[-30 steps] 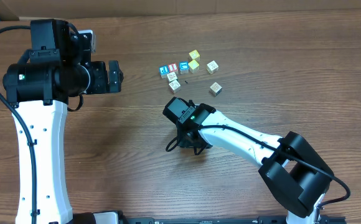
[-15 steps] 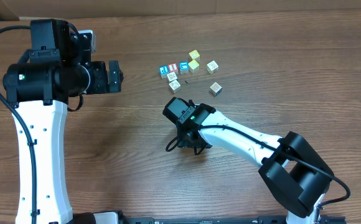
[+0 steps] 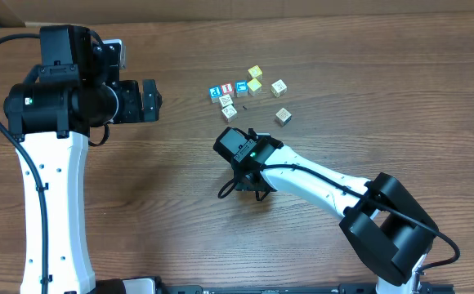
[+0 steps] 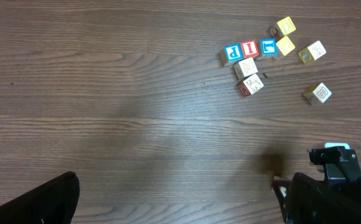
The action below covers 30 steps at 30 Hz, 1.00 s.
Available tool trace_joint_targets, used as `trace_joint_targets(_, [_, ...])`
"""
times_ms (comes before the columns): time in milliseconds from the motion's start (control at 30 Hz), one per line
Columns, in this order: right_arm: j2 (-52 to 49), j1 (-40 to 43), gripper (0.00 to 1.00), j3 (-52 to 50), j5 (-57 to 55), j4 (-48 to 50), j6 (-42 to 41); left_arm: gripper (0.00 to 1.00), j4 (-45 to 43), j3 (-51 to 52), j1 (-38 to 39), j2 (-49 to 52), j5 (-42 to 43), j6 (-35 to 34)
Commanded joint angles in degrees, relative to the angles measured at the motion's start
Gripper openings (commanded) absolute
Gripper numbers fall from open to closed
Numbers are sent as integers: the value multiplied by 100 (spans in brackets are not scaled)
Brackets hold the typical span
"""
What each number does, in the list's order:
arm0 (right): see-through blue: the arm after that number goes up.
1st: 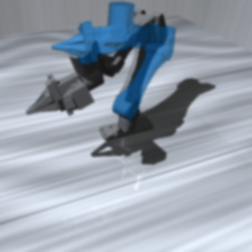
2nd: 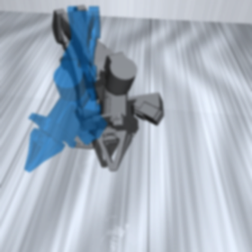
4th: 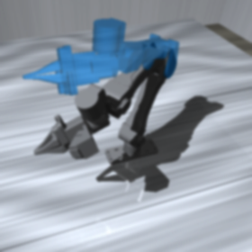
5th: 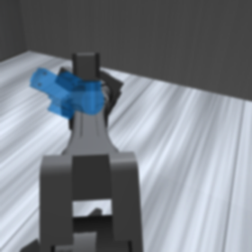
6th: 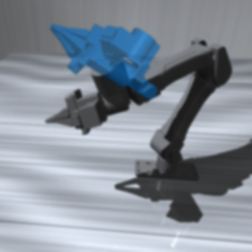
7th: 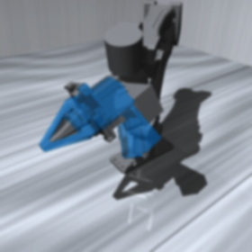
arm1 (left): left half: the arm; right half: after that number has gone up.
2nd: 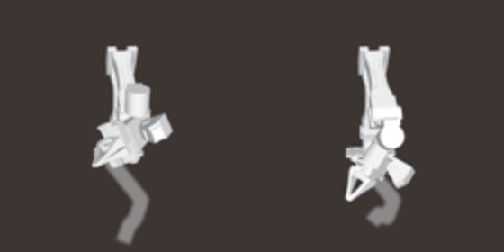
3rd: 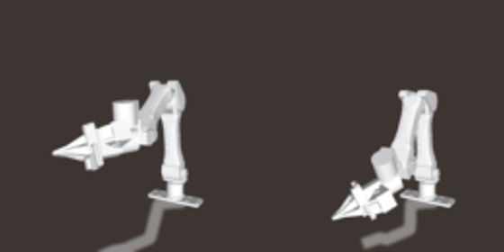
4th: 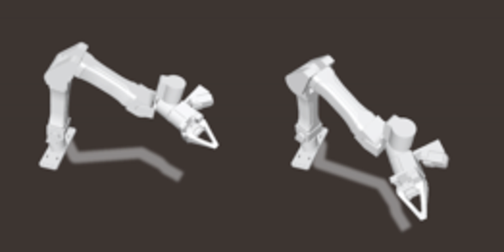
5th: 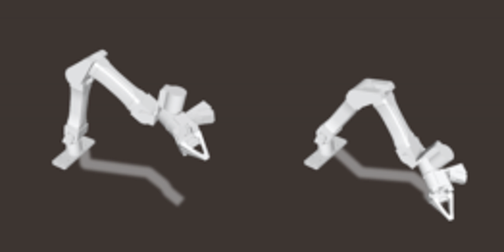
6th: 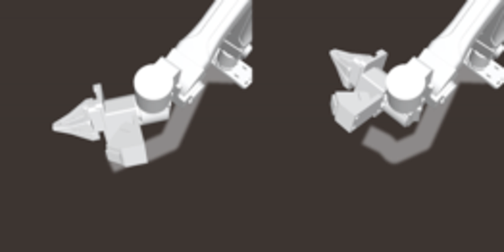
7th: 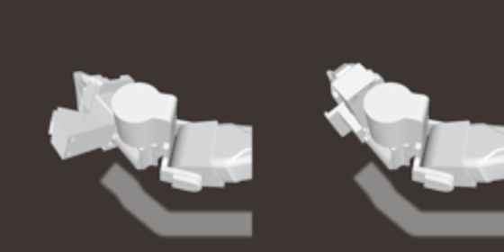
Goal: Flip 3 blocks
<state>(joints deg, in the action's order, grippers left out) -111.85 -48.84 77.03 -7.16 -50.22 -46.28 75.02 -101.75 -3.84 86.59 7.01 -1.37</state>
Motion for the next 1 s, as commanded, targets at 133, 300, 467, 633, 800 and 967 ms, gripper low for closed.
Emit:
trace_joint_targets(133, [28, -68, 41, -52, -140, 70, -22, 100, -24, -138, 2, -2, -15, -55])
trace_joint_targets(300, [28, -70, 38, -59, -136, 35, -22, 100, -24, -138, 2, -2, -15, -55])
trace_joint_targets(467, [24, -70, 54, -101, -26, 66, -26, 100, -24, -138, 2, -2, -15, -55])
trace_joint_targets(633, [24, -70, 41, -251, -15, 144, -219, 100, -24, -138, 2, -2, -15, -55])
trace_joint_targets(800, [24, -70, 40, -282, -9, 269, -157, 100, -24, -138, 2, -2, -15, -55])
trace_joint_targets(967, [24, -70, 40, -275, -4, 382, 114, 100, -24, -138, 2, -2, -15, -55])
